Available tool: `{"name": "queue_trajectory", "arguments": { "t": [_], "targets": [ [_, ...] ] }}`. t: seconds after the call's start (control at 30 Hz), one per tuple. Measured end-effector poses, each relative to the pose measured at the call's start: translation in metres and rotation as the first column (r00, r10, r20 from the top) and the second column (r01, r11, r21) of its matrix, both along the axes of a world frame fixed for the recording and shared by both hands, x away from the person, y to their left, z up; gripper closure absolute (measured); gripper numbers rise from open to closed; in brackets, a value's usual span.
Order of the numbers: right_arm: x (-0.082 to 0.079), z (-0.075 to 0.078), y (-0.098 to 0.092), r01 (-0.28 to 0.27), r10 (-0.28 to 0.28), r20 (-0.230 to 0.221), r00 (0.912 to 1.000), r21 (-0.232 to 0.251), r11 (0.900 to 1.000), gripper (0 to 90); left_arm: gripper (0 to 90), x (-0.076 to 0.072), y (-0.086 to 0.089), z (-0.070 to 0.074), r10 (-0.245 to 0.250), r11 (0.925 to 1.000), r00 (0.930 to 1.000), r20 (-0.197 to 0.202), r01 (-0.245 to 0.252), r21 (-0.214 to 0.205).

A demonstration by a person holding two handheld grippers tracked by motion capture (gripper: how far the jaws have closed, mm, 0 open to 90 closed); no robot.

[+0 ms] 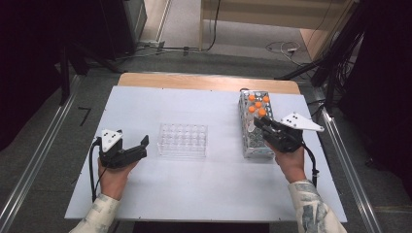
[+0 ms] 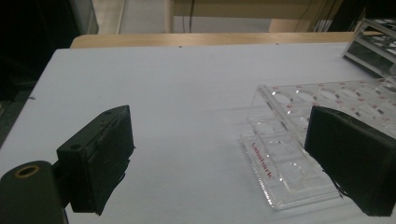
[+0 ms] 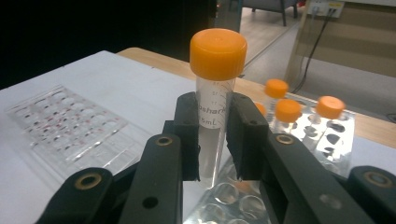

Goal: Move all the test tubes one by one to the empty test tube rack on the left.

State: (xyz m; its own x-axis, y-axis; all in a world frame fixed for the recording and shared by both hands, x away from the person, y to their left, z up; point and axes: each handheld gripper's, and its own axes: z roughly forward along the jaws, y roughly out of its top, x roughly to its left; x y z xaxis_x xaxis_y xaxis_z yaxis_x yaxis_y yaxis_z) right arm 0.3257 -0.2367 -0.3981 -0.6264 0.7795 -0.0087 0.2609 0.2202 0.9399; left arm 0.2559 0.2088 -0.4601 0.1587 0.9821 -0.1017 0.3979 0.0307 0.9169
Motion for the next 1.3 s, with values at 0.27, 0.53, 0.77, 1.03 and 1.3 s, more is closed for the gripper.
{"name": "queue_trajectory", "arguments": {
  "t": [0.27, 0.53, 0.77, 1.03, 1.3],
  "targets": [
    [-0.007, -0.006, 0.024, -0.062, 0.062, -0.017, 0.9980, -0.005, 0.9981, 72.6, 8.5, 0.003, -0.015, 0.009, -0.051, 0.9986, 0.9986, 0.010, 0.051, -0.012],
    [-0.016, -0.021, 0.048, -0.130, 0.128, -0.049, 0.9906, -0.035, 0.9909, 72.5, 12.0, 0.007, -0.040, 0.014, -0.115, 0.9933, 0.9933, 0.015, 0.115, 0.012],
    [-0.023, -0.032, 0.067, -0.177, 0.175, -0.072, 0.9819, -0.031, 0.9836, 72.5, 12.5, 0.007, -0.060, 0.015, -0.171, 0.9850, 0.9851, 0.018, 0.171, 0.027],
    [-0.038, -0.045, 0.088, -0.250, 0.244, -0.107, 0.9638, -0.048, 0.9670, 72.6, 15.8, 0.003, -0.075, 0.016, -0.253, 0.9675, 0.9674, 0.019, 0.253, -0.004],
    [-0.044, -0.054, 0.110, -0.299, 0.290, -0.118, 0.9499, -0.076, 0.9511, 72.5, 26.9, -0.010, -0.094, 0.029, -0.385, 0.9209, 0.9205, 0.065, 0.388, -0.035]
  ]
}}
